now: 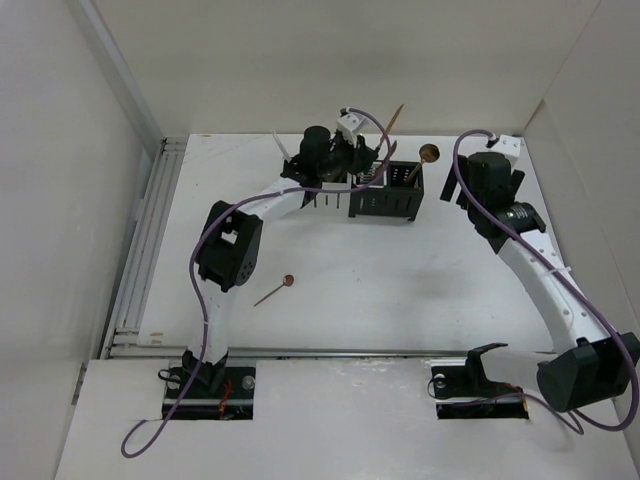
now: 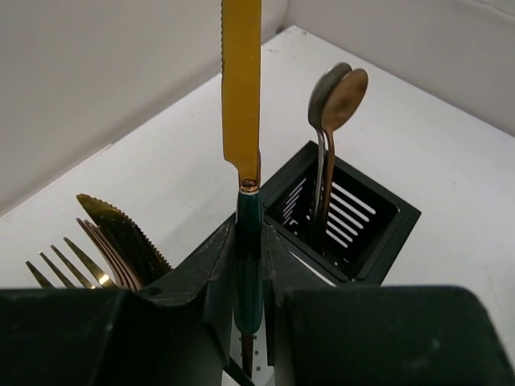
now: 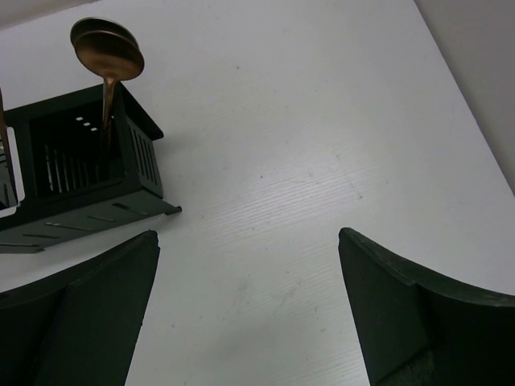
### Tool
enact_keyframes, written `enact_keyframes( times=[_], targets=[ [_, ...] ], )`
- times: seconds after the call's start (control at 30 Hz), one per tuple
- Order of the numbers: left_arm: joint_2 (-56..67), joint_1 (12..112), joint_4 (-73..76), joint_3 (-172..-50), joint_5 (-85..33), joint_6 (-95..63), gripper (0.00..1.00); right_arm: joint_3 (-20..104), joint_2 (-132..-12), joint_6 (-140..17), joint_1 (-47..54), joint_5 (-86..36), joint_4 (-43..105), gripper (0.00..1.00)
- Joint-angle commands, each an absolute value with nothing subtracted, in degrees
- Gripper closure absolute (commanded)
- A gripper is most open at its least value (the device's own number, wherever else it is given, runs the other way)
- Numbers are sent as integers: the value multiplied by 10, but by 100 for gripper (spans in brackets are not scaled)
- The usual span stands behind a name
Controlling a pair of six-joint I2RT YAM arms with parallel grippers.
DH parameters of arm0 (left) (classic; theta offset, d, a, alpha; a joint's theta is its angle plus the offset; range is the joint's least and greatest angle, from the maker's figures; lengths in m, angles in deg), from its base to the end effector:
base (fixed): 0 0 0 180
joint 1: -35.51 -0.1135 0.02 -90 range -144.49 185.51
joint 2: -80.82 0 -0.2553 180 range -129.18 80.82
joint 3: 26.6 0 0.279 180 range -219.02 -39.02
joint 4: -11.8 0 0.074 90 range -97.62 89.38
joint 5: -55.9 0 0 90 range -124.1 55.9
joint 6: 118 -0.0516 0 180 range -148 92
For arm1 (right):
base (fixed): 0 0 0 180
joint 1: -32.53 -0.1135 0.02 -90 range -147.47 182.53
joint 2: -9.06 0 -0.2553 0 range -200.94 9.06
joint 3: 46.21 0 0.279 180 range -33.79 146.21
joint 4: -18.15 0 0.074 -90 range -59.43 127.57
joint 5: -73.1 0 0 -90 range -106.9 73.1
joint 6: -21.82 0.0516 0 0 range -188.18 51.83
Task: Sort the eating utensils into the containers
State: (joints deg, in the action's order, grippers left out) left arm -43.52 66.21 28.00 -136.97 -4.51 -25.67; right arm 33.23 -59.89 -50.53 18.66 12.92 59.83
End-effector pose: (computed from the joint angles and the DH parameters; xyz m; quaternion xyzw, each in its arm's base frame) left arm 0.4630 -0.3045 0.2616 0.3427 0.6047 -0.3678 0.6178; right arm 0.3015 0.0480 0.3411 0.1540 0.8372 -0.0869 0.5175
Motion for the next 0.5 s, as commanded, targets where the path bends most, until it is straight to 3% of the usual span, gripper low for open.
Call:
enact_keyframes(
  times=[0.0,0.1,0.17,0.3,0.33,0.37,0.47],
  targets=[
    [-421,671,409,-1341,-78,-217,100,373,-590,-531,194,143,628,3],
    [-428,684,453,-1285,-107,-217,100,373,-577,-543,194,149,641,3],
    [-428,689,453,-1265,-119,-217,94,373,-569,-550,194,154,647,3],
    [-416,694,421,-1237,-119,-231,72,368,-557,-568,194,154,647,3],
    [-407,694,415,-1231,-125,-231,56,362,-552,-568,194,154,647,3],
    [-394,694,401,-1231,-125,-238,48,362,-552,-574,194,154,641,3],
    [-371,694,363,-1257,-137,-264,34,346,-541,-574,200,138,635,3]
  ],
)
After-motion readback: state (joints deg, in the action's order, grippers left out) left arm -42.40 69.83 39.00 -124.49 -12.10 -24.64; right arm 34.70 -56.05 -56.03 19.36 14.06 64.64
